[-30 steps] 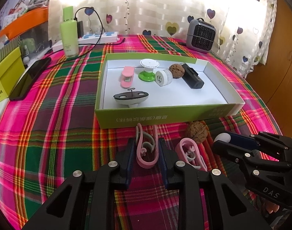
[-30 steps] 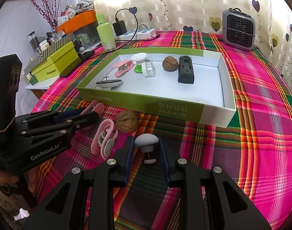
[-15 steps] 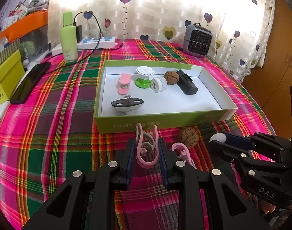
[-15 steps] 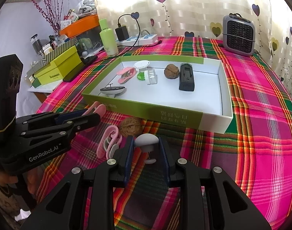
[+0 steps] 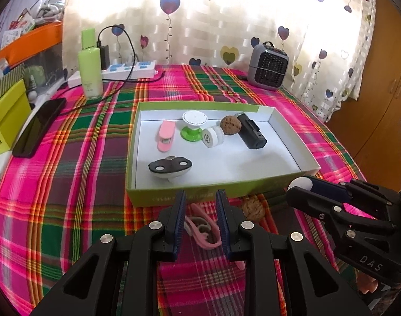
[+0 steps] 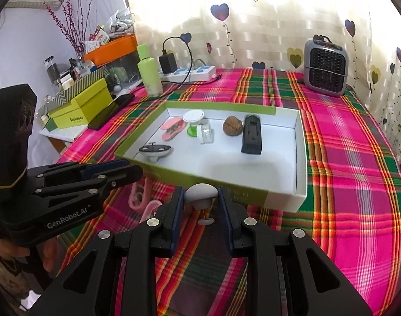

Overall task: Organize objects
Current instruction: 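Grasp a pink loop clip with the left tool while the right tool grasps the white mushroom knob, then carry the pink loop clip and white knob over the tray with both tools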

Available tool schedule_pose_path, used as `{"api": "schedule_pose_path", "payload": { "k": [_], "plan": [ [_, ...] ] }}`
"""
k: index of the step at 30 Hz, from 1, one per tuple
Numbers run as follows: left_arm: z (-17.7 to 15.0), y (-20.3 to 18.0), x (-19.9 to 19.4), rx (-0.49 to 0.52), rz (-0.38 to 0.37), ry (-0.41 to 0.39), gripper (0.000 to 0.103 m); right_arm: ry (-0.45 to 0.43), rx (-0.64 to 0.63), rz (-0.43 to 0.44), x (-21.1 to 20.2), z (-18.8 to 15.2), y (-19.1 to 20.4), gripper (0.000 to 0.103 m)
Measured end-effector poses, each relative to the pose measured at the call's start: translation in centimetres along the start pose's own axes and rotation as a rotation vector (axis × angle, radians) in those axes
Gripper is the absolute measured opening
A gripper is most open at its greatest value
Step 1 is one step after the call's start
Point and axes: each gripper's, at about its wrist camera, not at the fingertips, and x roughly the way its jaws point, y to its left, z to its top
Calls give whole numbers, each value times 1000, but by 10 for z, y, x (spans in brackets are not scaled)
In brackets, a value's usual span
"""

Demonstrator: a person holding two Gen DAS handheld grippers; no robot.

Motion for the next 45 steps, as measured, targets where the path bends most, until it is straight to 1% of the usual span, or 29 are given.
{"api": "schedule_pose_path", "payload": {
  "k": [4, 9, 10, 11, 12, 15, 19, 21, 22, 24, 26, 30, 32, 35, 37, 41, 42, 45],
  "plan": [
    [-5, 5, 1, -24, -19, 15, 21, 2, 1, 3, 1, -1, 0, 27],
    [-13, 5, 0, -15, -33, 20, 21, 10, 9, 9, 4, -4, -2, 27],
    [-13, 5, 0, -14, -34, 19, 22, 12, 12, 12, 4, -5, -2, 27],
    [-15, 5, 0, -10, -33, 19, 25, 14, 12, 12, 5, -5, -3, 27],
    [-16, 4, 1, -6, -30, 24, 28, 16, 12, 12, 5, -5, -3, 27],
    [-20, 5, 7, -8, -19, 50, 28, 18, 12, 13, 5, -6, -3, 27],
    [-23, 6, 10, -13, -21, 59, 29, 19, 11, 14, 5, -7, -3, 27],
    [-22, 6, 13, -10, -4, 66, 30, 19, 11, 15, 5, -7, -3, 27],
    [-22, 7, 15, -13, 5, 71, 31, 19, 11, 16, 5, -7, -3, 27],
    [-21, 10, 16, -33, 1, 74, 34, 20, 10, 16, 6, -7, -2, 27],
    [-20, 10, 16, -43, 4, 76, 34, 22, 10, 18, 7, -8, -1, 27],
    [-19, 8, 17, -14, 16, 66, 34, 27, 7, 21, 8, -9, -1, 27],
    [-18, 10, 17, -18, 13, 70, 36, 26, 8, 21, 7, -9, -1, 27],
    [-18, 14, 15, -11, 44, 68, 37, 23, 10, 24, 6, -9, -1, 27],
    [-17, 18, 14, -17, 42, 73, 36, 22, 12, 24, 6, -9, -1, 27],
    [-18, 24, 12, -26, 62, 74, 36, 23, 16, 27, 6, -10, -2, 27],
    [-18, 24, 10, -31, 62, 72, 36, 23, 16, 27, 6, -10, -2, 27],
    [-19, 24, 2, -46, 18, 45, 36, 21, 17, 29, 6, -10, -2, 27]
  ]
}}
